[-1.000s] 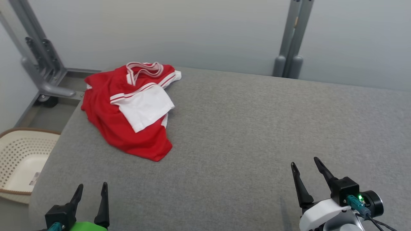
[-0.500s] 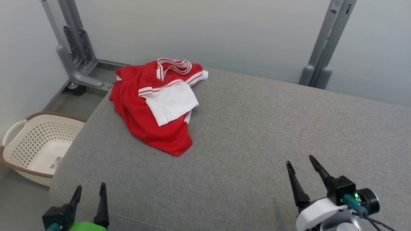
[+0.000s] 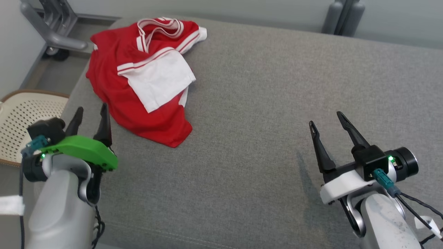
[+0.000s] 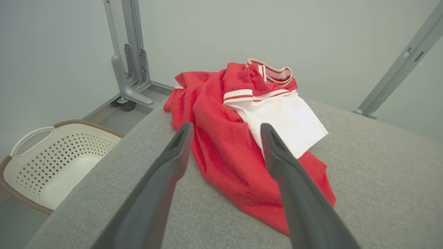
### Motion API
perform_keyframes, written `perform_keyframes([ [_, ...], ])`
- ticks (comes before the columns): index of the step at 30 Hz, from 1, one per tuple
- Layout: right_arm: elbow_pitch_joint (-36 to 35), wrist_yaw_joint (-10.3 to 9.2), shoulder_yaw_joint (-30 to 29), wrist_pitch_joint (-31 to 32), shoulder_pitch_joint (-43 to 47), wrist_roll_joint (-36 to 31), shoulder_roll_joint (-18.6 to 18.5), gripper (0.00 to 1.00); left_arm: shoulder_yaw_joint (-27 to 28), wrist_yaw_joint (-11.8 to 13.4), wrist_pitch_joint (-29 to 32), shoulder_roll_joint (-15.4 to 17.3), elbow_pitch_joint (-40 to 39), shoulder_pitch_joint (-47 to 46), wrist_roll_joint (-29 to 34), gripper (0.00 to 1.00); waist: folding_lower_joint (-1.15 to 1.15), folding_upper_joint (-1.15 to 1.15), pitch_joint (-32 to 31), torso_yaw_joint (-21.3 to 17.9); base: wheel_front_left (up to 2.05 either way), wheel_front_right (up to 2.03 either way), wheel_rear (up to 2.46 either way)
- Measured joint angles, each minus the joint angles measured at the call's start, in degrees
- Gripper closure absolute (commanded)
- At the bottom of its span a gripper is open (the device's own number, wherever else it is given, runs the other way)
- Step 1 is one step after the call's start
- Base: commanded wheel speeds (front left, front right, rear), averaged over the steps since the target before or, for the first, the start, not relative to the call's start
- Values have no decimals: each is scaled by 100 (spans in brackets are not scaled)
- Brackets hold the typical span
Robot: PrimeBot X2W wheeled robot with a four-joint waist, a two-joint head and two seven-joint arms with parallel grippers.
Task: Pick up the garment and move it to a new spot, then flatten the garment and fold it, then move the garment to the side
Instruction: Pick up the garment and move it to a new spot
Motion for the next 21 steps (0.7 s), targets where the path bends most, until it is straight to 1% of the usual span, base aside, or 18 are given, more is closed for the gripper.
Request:
perform_keyframes([
  [3,-54,1,80,0,-159,-22,-21,0,-9,0,215,73,495,-527,-219,0,0,0,372,-59,0,0,0],
  [7,-77,0,120,0,-208,-24,-62,0,-109,0,548,148,1059,-1009,-447,0,0,0,784,-157,0,0,0],
  [9,-85,1,133,0,-248,-24,-66,0,-89,0,606,149,1217,-1187,-717,0,0,0,947,-213,0,0,0],
  [12,-98,0,143,0,-274,-24,-86,0,-151,-1,710,244,1496,-1392,-805,0,0,0,1132,-302,0,0,0],
  [15,-114,1,162,0,-289,-24,-86,0,-280,0,925,265,1746,-1465,-947,0,1,0,1255,-394,0,0,0],
  [19,-97,0,203,0,-342,-24,-88,0,-506,0,1063,272,1815,-1595,-1141,0,0,0,1349,-489,0,0,0],
  [20,-80,1,212,0,-357,-22,-87,0,-589,0,1089,282,1814,-1606,-1173,20,1,0,1356,-507,0,0,0],
  [21,-66,0,216,0,-368,-19,-85,0,-645,0,1095,282,1823,-1606,-1236,66,1,0,1354,-519,0,0,0],
])
